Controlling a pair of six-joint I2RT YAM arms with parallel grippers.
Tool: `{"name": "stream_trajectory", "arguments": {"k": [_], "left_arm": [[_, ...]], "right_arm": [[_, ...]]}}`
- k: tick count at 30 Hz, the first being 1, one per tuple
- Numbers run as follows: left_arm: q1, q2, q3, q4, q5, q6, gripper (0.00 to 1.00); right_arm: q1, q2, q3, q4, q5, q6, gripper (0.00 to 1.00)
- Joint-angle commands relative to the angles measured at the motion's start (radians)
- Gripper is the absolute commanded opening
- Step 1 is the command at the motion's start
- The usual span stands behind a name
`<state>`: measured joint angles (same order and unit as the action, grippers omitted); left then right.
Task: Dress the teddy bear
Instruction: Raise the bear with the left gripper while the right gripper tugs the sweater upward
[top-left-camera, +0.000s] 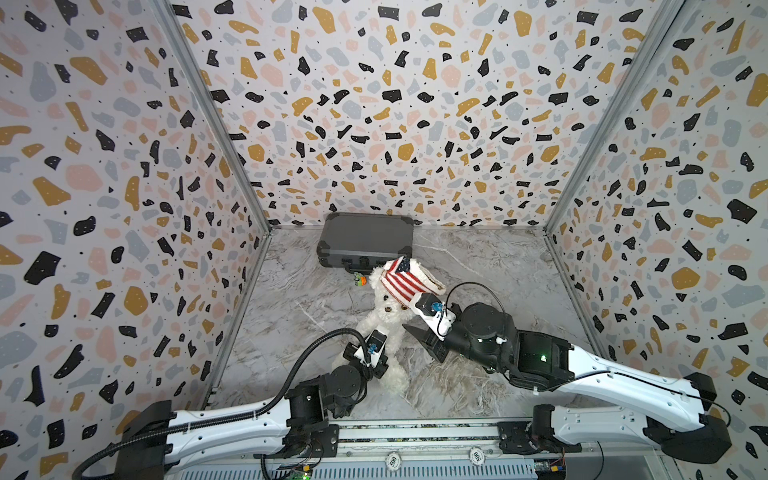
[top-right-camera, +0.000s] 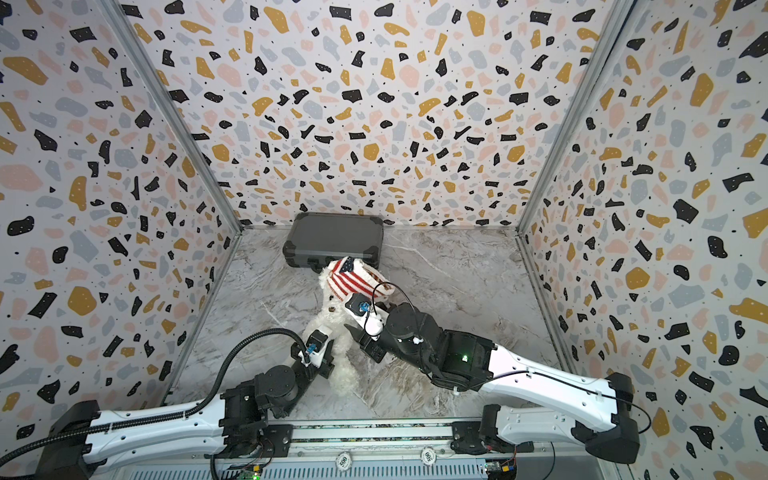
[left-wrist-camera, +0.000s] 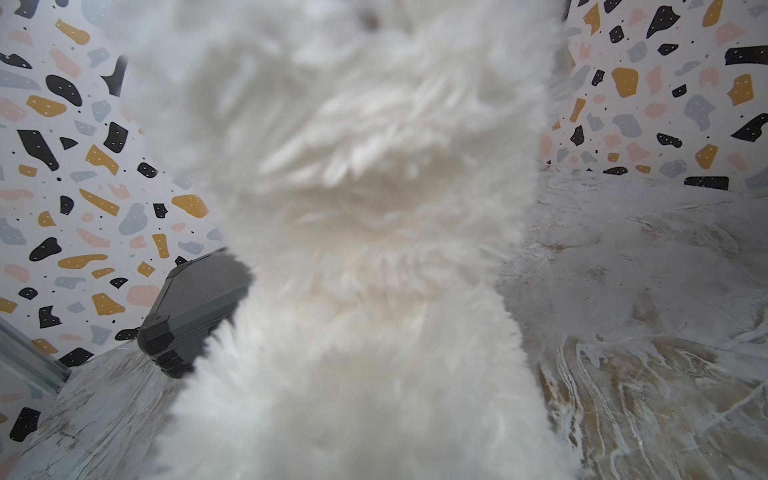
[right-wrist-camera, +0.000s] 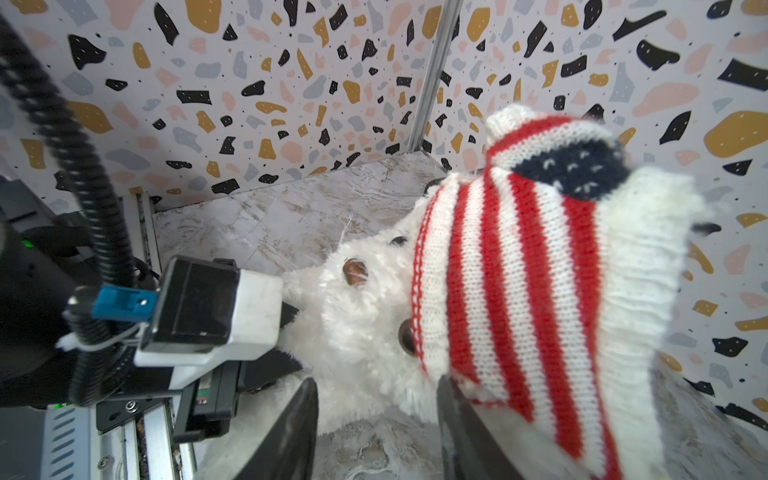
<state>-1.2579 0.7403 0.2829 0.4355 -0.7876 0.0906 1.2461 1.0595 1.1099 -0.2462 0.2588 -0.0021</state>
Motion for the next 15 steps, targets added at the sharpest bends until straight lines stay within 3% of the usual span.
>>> {"name": "stream_trajectory", "arguments": {"k": [1,10,12,15], "left_arm": [[-0.005,-0.020,-0.004,0.074,-0.030,0.008,0.00],[-0.005,-0.035,-0.002,0.065,-0.026,0.012,0.00],[-0.005,-0.041,-0.005,0.062,-0.024,0.012,0.00],[-0.005,-0.045,-0.010,0.063,-0.025,0.012,0.00]], "right_arm": [[0.003,-0.060,0.035,0.015,0.010,-0.012,0.53],[-0.048,-0.098,0.099,-0.027,0.069,0.025,0.53],[-0.138,-0.097,0.132,-0.058,0.000,0.074,0.50],[-0.310,-0.068,0.193,-0.106,-0.191,0.136,0.45]]}}
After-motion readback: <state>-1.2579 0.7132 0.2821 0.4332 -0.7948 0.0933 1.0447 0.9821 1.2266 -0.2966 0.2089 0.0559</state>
